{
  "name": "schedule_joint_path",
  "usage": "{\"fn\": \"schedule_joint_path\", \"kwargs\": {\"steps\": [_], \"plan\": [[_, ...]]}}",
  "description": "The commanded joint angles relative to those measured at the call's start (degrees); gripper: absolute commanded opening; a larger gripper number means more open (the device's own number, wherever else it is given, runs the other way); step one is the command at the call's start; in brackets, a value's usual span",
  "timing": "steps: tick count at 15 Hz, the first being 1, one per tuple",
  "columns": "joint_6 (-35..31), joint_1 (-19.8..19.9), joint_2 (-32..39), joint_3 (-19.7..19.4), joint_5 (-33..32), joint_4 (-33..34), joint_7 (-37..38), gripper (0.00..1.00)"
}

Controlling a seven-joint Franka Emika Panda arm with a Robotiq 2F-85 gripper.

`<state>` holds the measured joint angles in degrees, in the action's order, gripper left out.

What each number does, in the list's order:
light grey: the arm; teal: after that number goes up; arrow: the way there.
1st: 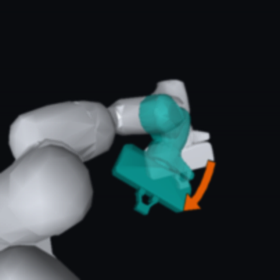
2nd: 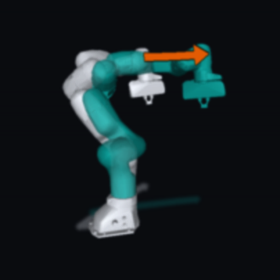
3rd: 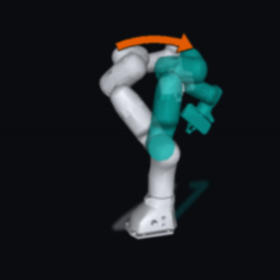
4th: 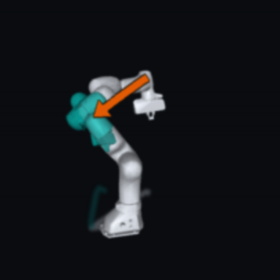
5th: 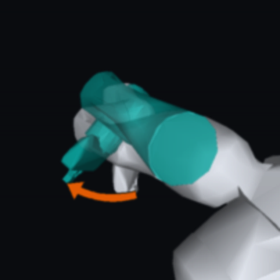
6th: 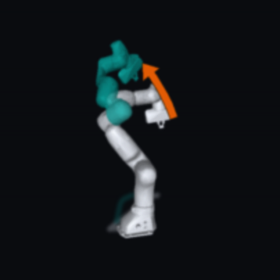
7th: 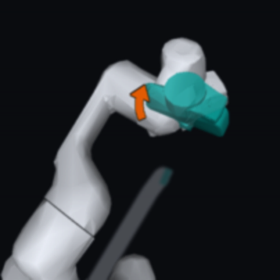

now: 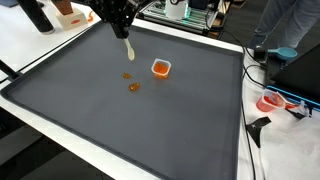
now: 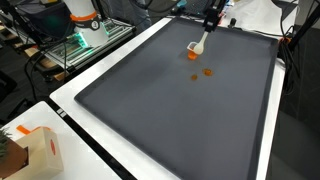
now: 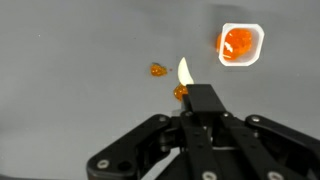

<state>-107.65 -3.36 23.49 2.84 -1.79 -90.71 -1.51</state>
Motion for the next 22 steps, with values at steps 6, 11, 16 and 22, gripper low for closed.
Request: {"fn": "schedule_joint_path", "kwargs": {"steps": [6,11,16,22], "plan": [[-2.8,-7.1,4.0,-4.9,-15.3,1.4,25.8,0.03],[-1.2,-11.4,7.1,-7.6,-22.9,2.5,40.6,0.03],[1.7,-14.4,10.3,-9.0,-29.3,3.6,50.9,0.03],[7.4,-16.3,14.2,-8.9,-35.7,5.4,58.0,0.03]]}}
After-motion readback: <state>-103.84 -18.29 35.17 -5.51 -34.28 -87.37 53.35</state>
